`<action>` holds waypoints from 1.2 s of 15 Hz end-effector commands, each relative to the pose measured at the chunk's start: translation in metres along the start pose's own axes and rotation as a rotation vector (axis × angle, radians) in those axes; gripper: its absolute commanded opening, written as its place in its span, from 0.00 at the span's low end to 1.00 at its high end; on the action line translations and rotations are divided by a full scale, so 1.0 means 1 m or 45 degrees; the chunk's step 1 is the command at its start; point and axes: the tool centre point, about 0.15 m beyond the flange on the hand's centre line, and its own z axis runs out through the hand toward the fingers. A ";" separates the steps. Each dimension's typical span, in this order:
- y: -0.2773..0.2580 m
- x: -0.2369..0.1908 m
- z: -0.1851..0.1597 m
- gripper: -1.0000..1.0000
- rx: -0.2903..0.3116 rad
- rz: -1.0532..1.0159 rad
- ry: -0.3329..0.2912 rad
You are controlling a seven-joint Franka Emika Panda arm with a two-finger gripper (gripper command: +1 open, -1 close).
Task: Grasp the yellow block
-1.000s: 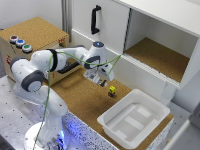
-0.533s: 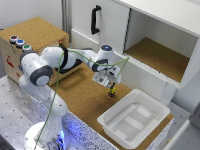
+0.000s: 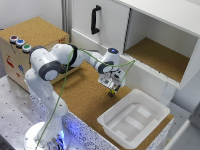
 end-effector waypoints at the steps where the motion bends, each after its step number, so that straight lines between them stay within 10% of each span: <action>1: -0.001 0.021 0.026 0.00 0.054 -0.008 -0.065; 18: -0.083 0.001 -0.071 0.00 -0.039 -0.075 0.152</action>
